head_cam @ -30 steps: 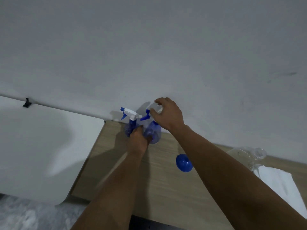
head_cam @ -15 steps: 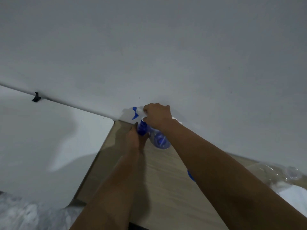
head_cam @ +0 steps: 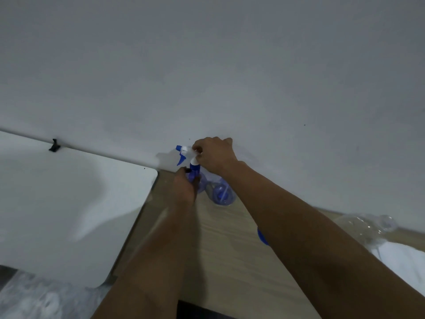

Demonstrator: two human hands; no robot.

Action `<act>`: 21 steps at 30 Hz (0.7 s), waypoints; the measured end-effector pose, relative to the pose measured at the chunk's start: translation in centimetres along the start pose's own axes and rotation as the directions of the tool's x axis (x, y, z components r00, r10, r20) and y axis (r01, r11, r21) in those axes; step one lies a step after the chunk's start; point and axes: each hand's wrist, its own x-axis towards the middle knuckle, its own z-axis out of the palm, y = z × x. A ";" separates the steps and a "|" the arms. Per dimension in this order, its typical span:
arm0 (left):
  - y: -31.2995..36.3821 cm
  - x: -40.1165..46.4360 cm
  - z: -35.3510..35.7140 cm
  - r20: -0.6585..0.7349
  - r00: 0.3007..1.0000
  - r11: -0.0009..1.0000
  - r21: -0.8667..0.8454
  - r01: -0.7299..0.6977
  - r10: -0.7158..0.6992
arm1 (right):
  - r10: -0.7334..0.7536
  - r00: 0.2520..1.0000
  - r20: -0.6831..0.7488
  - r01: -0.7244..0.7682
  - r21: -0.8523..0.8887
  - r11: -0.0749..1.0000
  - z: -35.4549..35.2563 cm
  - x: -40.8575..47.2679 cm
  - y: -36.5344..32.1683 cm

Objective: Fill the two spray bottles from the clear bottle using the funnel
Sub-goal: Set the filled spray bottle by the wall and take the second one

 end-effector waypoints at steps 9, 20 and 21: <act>1.4 -4.9 -3.8 -0.094 0.981 0.985 0.046 -0.165 0.169 | 0.024 0.986 -0.163 0.078 0.588 0.805 -4.1 -6.6 -0.4; 4.2 -16.9 0.8 0.010 0.962 0.961 0.027 -0.274 0.274 | 0.212 0.965 -0.156 0.034 0.873 0.486 -3.4 -19.8 5.3; 4.2 -17.8 1.8 0.028 0.961 0.961 0.033 -0.276 0.275 | 0.223 0.964 -0.147 0.024 0.879 0.475 -3.1 -21.1 6.1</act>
